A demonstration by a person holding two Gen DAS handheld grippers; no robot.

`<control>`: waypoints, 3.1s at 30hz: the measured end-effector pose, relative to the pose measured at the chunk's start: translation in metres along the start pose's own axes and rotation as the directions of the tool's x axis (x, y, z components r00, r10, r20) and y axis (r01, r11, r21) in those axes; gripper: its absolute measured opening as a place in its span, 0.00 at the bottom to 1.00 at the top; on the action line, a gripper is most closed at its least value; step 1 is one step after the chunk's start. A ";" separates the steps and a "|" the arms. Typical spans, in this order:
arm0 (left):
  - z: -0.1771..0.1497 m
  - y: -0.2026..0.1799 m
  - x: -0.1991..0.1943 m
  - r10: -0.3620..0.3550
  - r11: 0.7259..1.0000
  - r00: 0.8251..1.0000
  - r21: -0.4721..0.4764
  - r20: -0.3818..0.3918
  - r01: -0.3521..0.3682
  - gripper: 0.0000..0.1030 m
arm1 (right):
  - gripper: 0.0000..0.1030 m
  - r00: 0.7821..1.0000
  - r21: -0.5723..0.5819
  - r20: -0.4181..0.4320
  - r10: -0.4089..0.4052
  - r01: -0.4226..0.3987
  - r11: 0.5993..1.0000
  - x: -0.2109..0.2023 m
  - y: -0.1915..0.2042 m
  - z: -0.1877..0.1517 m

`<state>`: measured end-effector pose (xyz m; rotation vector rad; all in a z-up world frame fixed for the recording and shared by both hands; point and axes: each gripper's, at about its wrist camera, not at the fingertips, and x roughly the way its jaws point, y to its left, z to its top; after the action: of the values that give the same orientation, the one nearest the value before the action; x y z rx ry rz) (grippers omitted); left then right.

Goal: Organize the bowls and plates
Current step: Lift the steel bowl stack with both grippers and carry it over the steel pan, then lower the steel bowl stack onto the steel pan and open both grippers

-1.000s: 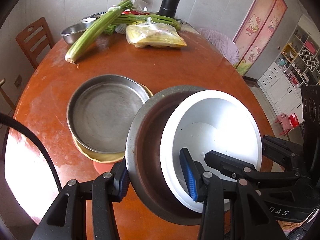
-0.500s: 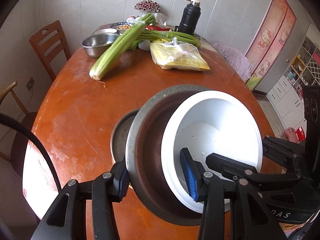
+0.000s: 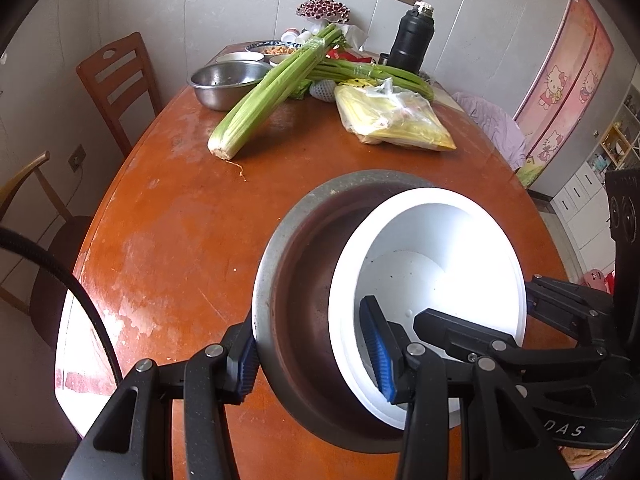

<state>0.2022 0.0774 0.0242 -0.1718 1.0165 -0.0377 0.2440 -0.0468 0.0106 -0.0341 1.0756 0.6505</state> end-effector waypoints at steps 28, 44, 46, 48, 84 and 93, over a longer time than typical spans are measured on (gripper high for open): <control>-0.003 -0.002 0.038 0.058 0.998 0.997 0.014 -0.052 -0.057 0.44 | 0.49 0.998 -0.006 -0.050 -0.030 0.030 1.000 0.031 -0.017 -0.002; -0.006 -0.005 0.044 0.092 0.995 0.995 0.051 -0.046 -0.090 0.43 | 0.49 0.990 -0.077 -0.025 -0.142 0.139 0.987 0.033 -0.010 -0.004; -0.007 -0.006 0.044 0.097 0.994 0.994 0.056 -0.043 -0.095 0.43 | 0.49 0.987 -0.085 -0.022 -0.160 0.157 0.984 0.034 -0.010 -0.004; -0.007 -0.006 0.045 0.105 0.993 0.994 0.062 -0.042 -0.103 0.43 | 0.49 0.983 -0.092 -0.017 -0.184 0.181 0.979 0.035 -0.010 -0.004; -0.017 -0.007 0.028 0.112 0.991 0.993 0.064 0.043 -0.114 0.48 | 0.50 0.976 -0.065 0.030 -0.214 0.216 0.974 0.025 -0.016 -0.004; -0.017 -0.003 0.013 0.120 0.992 0.990 0.033 0.079 -0.122 0.52 | 0.54 0.974 -0.043 0.082 -0.210 0.214 0.976 0.005 -0.014 -0.005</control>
<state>0.1948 0.0712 0.0045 -0.0761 0.9472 0.0597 0.2488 -0.0577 -0.0004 -0.1656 0.9649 0.4825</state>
